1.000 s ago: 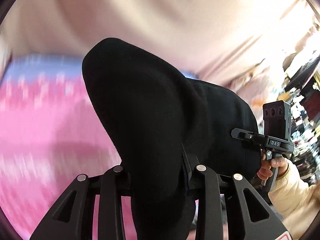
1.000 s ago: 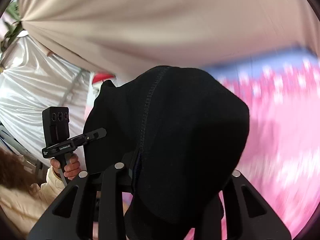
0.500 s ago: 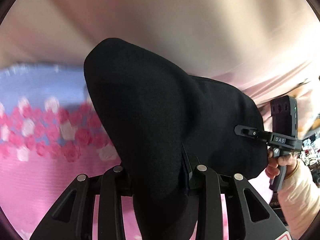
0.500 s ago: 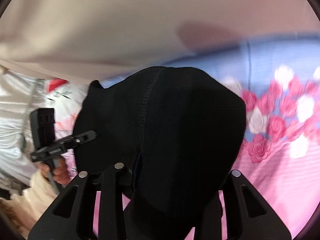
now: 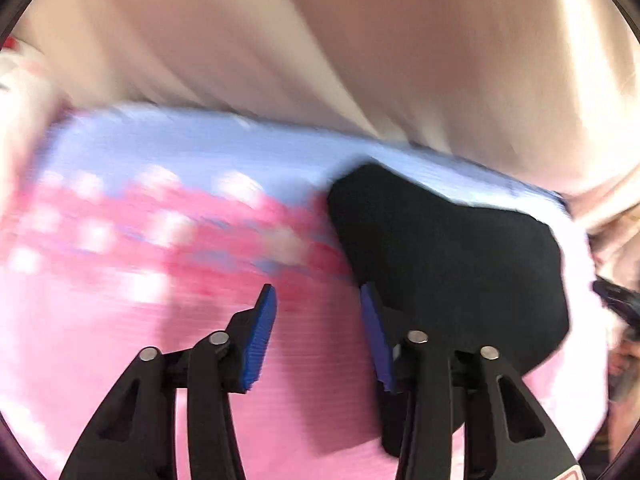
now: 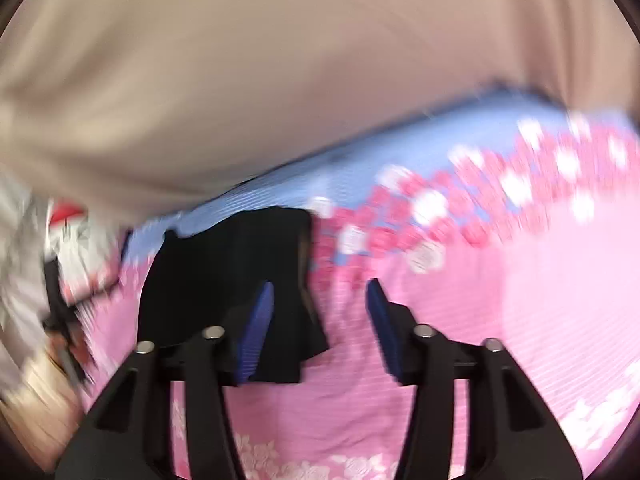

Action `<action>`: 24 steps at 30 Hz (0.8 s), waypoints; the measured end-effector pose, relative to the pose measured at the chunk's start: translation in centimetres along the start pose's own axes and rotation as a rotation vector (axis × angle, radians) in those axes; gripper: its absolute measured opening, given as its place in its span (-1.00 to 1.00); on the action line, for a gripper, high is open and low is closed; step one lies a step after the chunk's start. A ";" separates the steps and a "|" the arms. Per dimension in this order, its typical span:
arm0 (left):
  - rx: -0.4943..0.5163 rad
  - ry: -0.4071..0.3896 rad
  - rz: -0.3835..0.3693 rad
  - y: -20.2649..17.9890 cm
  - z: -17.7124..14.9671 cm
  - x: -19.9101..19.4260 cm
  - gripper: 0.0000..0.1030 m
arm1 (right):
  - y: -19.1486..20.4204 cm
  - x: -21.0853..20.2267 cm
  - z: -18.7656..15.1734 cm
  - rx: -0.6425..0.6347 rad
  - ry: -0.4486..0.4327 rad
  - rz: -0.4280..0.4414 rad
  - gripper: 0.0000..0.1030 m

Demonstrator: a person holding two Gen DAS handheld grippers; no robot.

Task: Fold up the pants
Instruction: 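Lay the black bundle flat on the bedspread and open both grippers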

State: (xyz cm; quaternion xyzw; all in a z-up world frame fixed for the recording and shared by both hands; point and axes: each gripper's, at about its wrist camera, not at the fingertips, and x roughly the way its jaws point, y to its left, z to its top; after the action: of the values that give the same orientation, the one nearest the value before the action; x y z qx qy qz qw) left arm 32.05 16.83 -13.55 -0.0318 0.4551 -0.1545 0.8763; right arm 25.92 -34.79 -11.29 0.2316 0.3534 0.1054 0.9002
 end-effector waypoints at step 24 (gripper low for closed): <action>0.138 -0.117 0.383 -16.1 0.1 -9.9 0.54 | 16.4 -8.3 -4.1 -0.219 -0.193 -0.334 0.47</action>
State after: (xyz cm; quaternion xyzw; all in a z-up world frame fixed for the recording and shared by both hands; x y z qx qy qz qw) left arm 22.92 4.47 -2.53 0.1062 0.3894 -0.0137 0.9148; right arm 16.60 -22.04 -0.96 0.0796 0.2856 -0.0301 0.9546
